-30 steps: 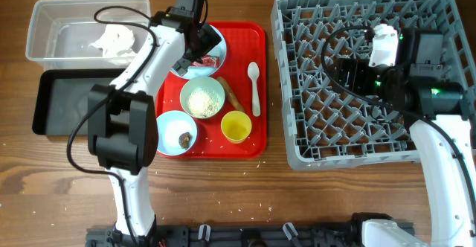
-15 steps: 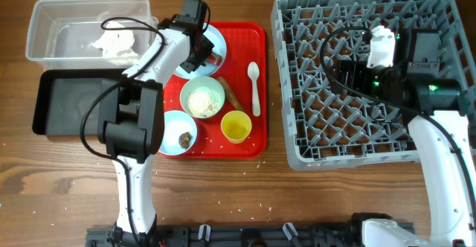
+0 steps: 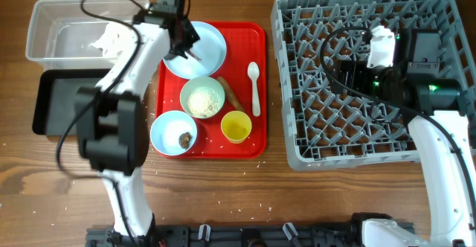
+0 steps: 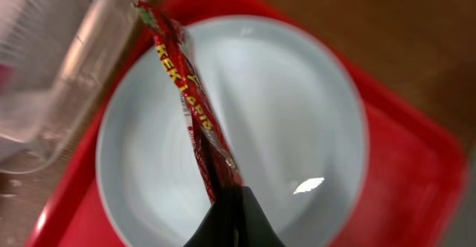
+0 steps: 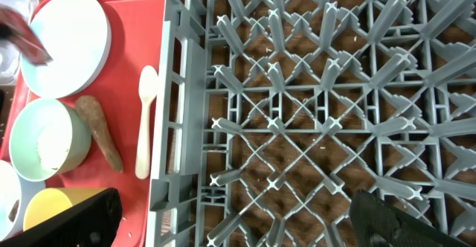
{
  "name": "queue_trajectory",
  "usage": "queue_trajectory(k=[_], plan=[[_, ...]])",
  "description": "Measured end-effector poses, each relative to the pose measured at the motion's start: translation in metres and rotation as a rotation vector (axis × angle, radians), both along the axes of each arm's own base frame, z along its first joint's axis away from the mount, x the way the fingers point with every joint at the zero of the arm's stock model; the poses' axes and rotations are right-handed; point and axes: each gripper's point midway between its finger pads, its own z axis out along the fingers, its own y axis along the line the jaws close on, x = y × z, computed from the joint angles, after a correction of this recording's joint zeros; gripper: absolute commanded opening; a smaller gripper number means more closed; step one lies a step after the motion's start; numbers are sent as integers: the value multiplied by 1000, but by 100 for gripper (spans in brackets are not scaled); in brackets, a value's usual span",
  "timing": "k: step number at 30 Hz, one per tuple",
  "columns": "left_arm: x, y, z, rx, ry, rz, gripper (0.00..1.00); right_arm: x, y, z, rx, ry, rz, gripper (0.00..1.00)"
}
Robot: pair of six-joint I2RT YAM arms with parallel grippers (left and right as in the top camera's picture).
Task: Sort waste into correct bins and load items into the dishwasher rack
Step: 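Move the wrapper with the left gripper and drop it in the clear bin, then grasp the green rice bowl rim with the left gripper and lift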
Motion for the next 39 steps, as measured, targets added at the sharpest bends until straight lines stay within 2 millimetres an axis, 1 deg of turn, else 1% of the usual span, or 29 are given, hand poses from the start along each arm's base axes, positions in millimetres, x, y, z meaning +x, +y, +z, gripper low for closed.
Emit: queue_trajectory(k=[1, 3, 5, 6, 8, 9, 12, 13, 14, 15, 16, 18, 19, 21, 22, 23, 24, 26, 27, 28, 29, 30, 31, 32, 34, 35, 36, 37, 39], plan=[[2, 3, 44, 10, -92, -13, 4, 0, 0, 0, 0, 0, 0, 100], [2, 8, 105, 17, -223, -13, 4, 0, 0, 0, 0, -2, 0, 100], [-1, 13, 130, 21, -276, -4, 4, 0, 0, 0, 0, -1, 0, 100], [-1, 25, 138, 43, -296, 24, 4, 0, 0, 0, 0, -1, 0, 100], [2, 69, 138, 86, -293, 118, 4, 0, 0, 0, 0, -1, 0, 100], [2, 82, 138, 91, -293, 143, 4, 0, 0, 0, 0, -1, 0, 100], [2, 166, 141, 131, -311, 316, 4, 0, 0, 0, 0, -1, 0, 100], [2, 186, 141, 142, -318, 357, 13, 0, 0, 0, 0, -2, 0, 100], [2, 205, 136, 152, -315, 392, 34, 0, 0, 0, 0, -1, 0, 99], [3, 220, 120, 161, -286, 418, 69, 0, 0, 0, 0, -1, 0, 100], [4, 225, 108, 165, -262, 422, 85, 0, 0, 0, 0, -1, 0, 100], [6, 231, 79, 167, -203, 425, 96, 0, 0, 0, 0, -2, 0, 99], [7, 231, 66, 168, -178, 422, 98, 0, 0, 0, 0, -2, 0, 100], [7, 231, 62, 169, -170, 415, 95, 0, 0, 0, 0, -2, 0, 100], [8, 226, 63, 160, -168, 378, 81, 0, 0, 0, 0, -2, 0, 100], [7, 222, 63, 150, -159, 349, 80, 0, 0, 0, 0, -2, 0, 100], [-3, 211, 63, 118, -118, 294, 80, 1, 0, 0, 0, -3, 0, 100], [-24, 185, 77, 48, -73, 219, 81, 1, 0, 1, 0, -4, 0, 100], [-34, 166, 91, 11, -65, 176, 81, 1, 0, 0, 0, -3, 0, 100], [-44, 149, 99, -14, -48, 139, 80, 1, 0, 1, 0, -4, 0, 100], [-57, 119, 105, -50, -15, 73, 80, 1, 0, 1, 0, -4, 0, 100], [-63, 94, 106, -65, 5, 11, 79, 1, 0, 0, 0, -4, 0, 100], [-71, 71, 102, -71, 42, -52, 76, 1, 0, 0, 0, -4, 0, 100], [-81, 37, 93, -72, 79, -143, 72, 1, 0, 1, 0, -5, 0, 100], [-94, -19, 76, -55, 97, -295, 70, 1, 0, 1, 0, -6, 0, 100], [-101, -41, 66, -37, 104, -351, 68, 1, 0, 1, 0, -7, 0, 100], [-109, -61, 52, 1, 102, -408, 63, 2, 0, 1, 0, -8, 0, 100], [-114, -77, 38, 31, 89, -453, 61, 2, 0, 1, 0, -8, 0, 100], [-115, -94, 18, 56, 49, -499, 58, 2, 0, 1, 0, -10, 0, 100]])
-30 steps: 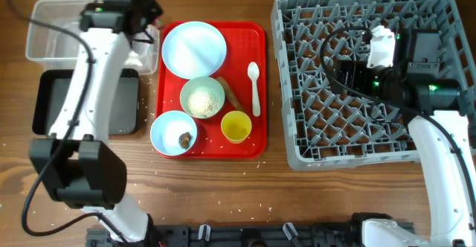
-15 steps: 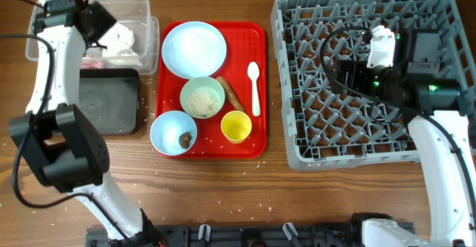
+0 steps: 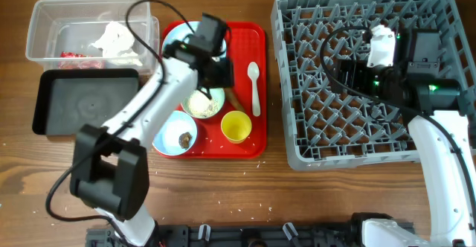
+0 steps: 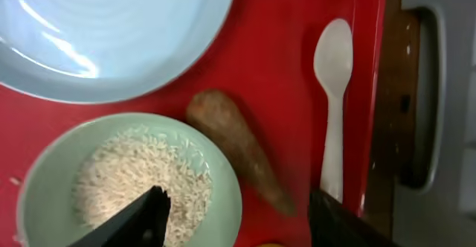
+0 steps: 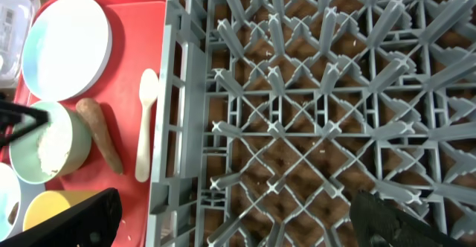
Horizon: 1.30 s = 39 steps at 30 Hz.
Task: Sort waste into correct bins and load items into the dishwasher rack
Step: 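Grasp the green rice bowl rim with the left gripper and lift, then tip the green bowl over the black tray to pour out the rice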
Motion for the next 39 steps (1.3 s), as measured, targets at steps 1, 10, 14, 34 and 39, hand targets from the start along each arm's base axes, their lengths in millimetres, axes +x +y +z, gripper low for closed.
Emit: queue_trajectory(k=[1, 10, 14, 34, 39], plan=[[-3, -7, -11, 5, -16, -23, 56, 0, 0, 0, 0, 0, 0, 100], [-17, -14, -75, 63, 65, -74, 27, 0, 0, 0, 0, 2, 0, 99], [-16, -17, -74, 55, 58, -77, 15, 0, 0, 0, 0, 2, 0, 99], [-35, 164, 88, -171, 4, 309, 4, -1, 0, -1, 0, 5, 0, 99], [-32, 235, 67, -440, -4, 332, 4, -3, 0, -2, 1, 17, 0, 99]])
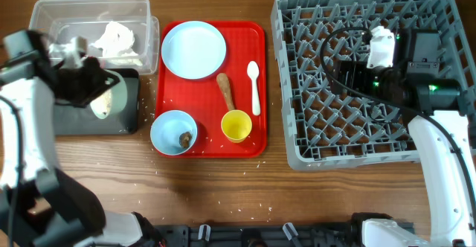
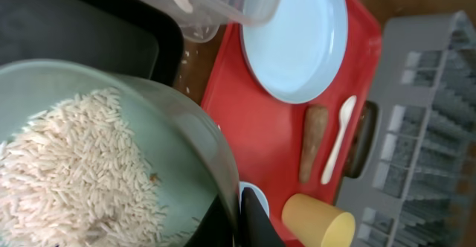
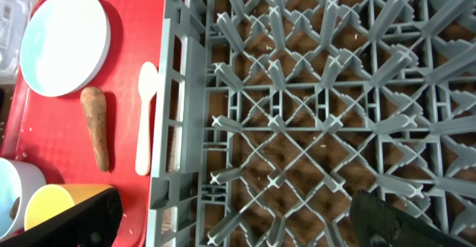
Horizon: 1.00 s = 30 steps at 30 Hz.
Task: Sort waste into correct bins and load items into the dishwasher rack
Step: 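Tip the green bowl over the black tray to pour out the rice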
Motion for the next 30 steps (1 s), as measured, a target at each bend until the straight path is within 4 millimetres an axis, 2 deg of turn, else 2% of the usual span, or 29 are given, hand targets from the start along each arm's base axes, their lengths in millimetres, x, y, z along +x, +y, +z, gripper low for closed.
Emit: queue_trajectory(k=[2, 6, 8, 12, 16, 30], plan=[[7, 28, -18, -190, -49, 31, 4, -1, 0, 0, 0, 3, 0, 100], [18, 42, -26, -526, -142, 89, 4, -1, 0, -1, 0, 7, -1, 99], [21, 52, -17, -682, -211, 130, 4, -1, 0, -1, 0, 7, 0, 99], [21, 65, 13, -854, -298, 183, 4, -2, 0, -1, 0, 8, 0, 100], [18, 76, 20, -946, -268, 256, 4, -2, 0, -1, 0, 11, -1, 100], [21, 77, 22, -1053, -149, 332, 4, -4, 2, -2, 10, 19, 6, 100]])
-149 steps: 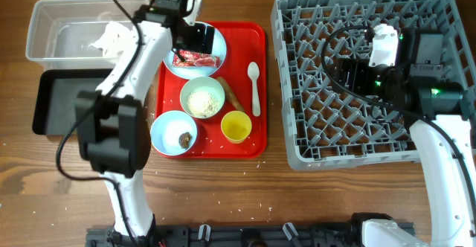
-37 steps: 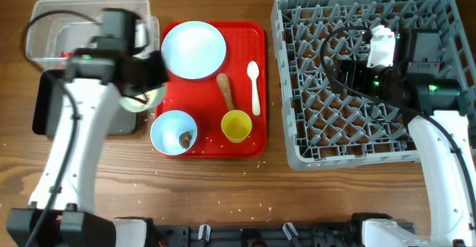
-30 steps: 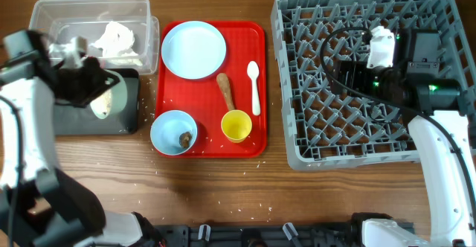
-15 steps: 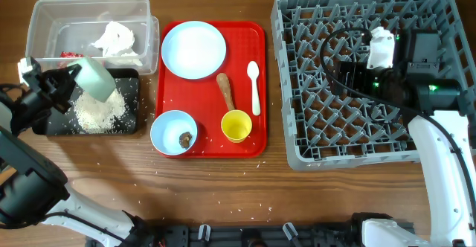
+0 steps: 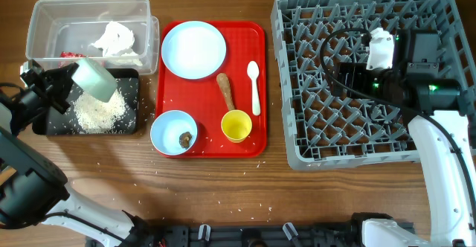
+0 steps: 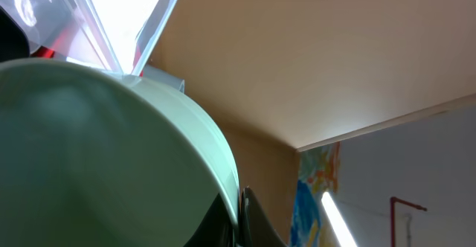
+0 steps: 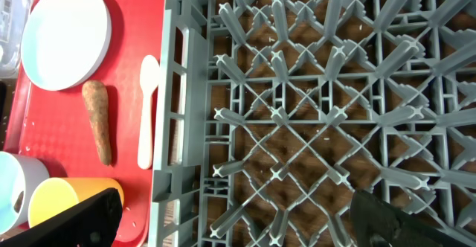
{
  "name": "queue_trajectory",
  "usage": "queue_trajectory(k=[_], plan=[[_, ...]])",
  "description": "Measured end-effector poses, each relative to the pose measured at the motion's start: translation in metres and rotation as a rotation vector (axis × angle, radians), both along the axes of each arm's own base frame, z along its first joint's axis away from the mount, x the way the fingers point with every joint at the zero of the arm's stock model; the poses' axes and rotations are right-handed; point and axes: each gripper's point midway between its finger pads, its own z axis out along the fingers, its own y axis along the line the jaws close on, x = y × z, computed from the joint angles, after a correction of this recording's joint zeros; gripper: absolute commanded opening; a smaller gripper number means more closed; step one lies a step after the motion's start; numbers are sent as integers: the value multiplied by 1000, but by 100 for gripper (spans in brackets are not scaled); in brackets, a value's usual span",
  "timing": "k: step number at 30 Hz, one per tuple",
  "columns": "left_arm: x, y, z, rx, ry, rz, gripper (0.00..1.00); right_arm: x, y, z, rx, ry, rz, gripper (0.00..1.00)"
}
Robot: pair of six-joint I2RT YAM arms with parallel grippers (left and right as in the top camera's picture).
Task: Sort waste into correct bins and load items into the dishwasher rack
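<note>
My left gripper (image 5: 61, 85) is shut on the rim of the pale green bowl (image 5: 94, 79), which is tipped on its side over the black tray (image 5: 52, 123). A heap of rice (image 5: 97, 113) lies on that tray. In the left wrist view the bowl (image 6: 111, 143) looks empty, its rim pinched at my left gripper (image 6: 241, 211). The right gripper (image 7: 230, 225) hangs open over the grey dishwasher rack (image 7: 297, 113), holding nothing.
The red tray (image 5: 256, 139) carries a pale blue plate (image 5: 193, 50), a brown root (image 5: 224, 91), a white spoon (image 5: 254, 87), a yellow cup (image 5: 236, 126) and a blue bowl (image 5: 173, 133) with a scrap. The clear bin (image 5: 44, 35) holds tissue and a red wrapper.
The green bowl was held full of rice over the black tray. Now it is tipped further and empty, and the rice lies on the tray. The right arm has stayed put.
My left gripper first held a red wrapper over the blue plate. Then the wrapper lay in the clear bin and the gripper stood open over the rice bowl. Later it held that bowl over the black tray, where the rice now lies.
</note>
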Motion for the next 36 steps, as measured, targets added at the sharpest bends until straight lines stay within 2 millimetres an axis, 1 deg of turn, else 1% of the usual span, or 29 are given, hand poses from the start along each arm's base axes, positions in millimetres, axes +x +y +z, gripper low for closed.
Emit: queue_trajectory(k=[2, 4, 5, 6, 8, 9, 10, 11, 12, 13, 14, 15, 17, 18, 19, 20, 21, 23, 24, 25, 26, 28, 30, 31, 32, 34, 35, 36], plan=[[4, -6, -7, 73, 4, -22, 4, 0, 0, 0, 0, -2, 1, 100], [5, -22, -21, 173, 84, -66, 4, 0, 1, 0, 3, -1, 2, 100], [8, -44, -23, 291, 108, -124, 4, 0, 1, 0, 3, -2, 2, 100], [10, -63, -19, 381, 100, -169, 4, 0, 1, 0, 3, -2, 2, 100], [17, -103, -3, 616, 34, -250, 4, 0, 1, 0, 3, -2, 2, 100], [18, -121, 5, 689, 5, -279, 4, 0, 1, 0, 3, -2, 2, 100], [19, -149, 14, 857, -34, -314, 4, 0, 1, 0, 3, -2, 2, 100], [18, -170, 20, 950, -62, -342, 4, 0, 1, 0, 3, -2, 2, 100], [16, -197, 21, 1077, -88, -377, 4, 0, 1, 0, 3, -2, 3, 100], [14, -216, 16, 1151, -93, -409, 4, 1, 1, 1, 3, -3, 2, 100], [9, -241, 4, 1277, -94, -460, 4, 1, 1, 1, 3, -3, 2, 99], [6, -258, -6, 1366, -96, -493, 4, 0, 1, 1, 3, -3, 2, 100], [0, -283, -26, 1493, -95, -555, 4, 0, 1, 1, 3, -3, 2, 100], [-1, -293, -45, 1555, -77, -597, 4, 0, 1, 0, 3, -2, 2, 100], [-3, -298, -66, 1600, -45, -640, 4, 0, 1, 1, 3, -3, 2, 100], [-3, -299, -85, 1629, -10, -676, 4, 0, 1, 0, 3, -2, 2, 100], [-3, -298, -100, 1647, 21, -702, 10, 0, 1, 0, 3, -2, 2, 100], [-4, -294, -134, 1676, 94, -755, 40, 0, 1, 0, 3, -2, 2, 99], [-5, -293, -147, 1684, 118, -780, 59, 0, 1, 0, 3, -2, 2, 100], [-6, -292, -150, 1689, 127, -785, 64, 0, 1, 0, 3, -2, 2, 100], [-6, -291, -150, 1692, 131, -787, 69, 0, 1, 0, 3, -2, 2, 100], [-15, -286, -145, 1693, 178, -815, 69, 0, 1, 0, 3, -2, 2, 100], [-23, -285, -119, 1664, 230, -802, 73, 0, 1, 0, 3, -2, 2, 99], [-30, -283, -104, 1647, 259, -788, 73, 0, 1, 0, 3, -2, 3, 100], [-42, -278, -93, 1637, 299, -790, 72, 1, 1, 1, 3, -3, 2, 100], [-65, -269, -82, 1618, 377, -820, 59, 2, 1, 1, 3, -9, 2, 100], [-64, -270, -85, 1612, 375, -812, 55, 3, 1, 2, 3, -14, 2, 100], [-68, -269, -93, 1608, 392, -809, 52, 3, 1, 3, 2, -18, 2, 100]])
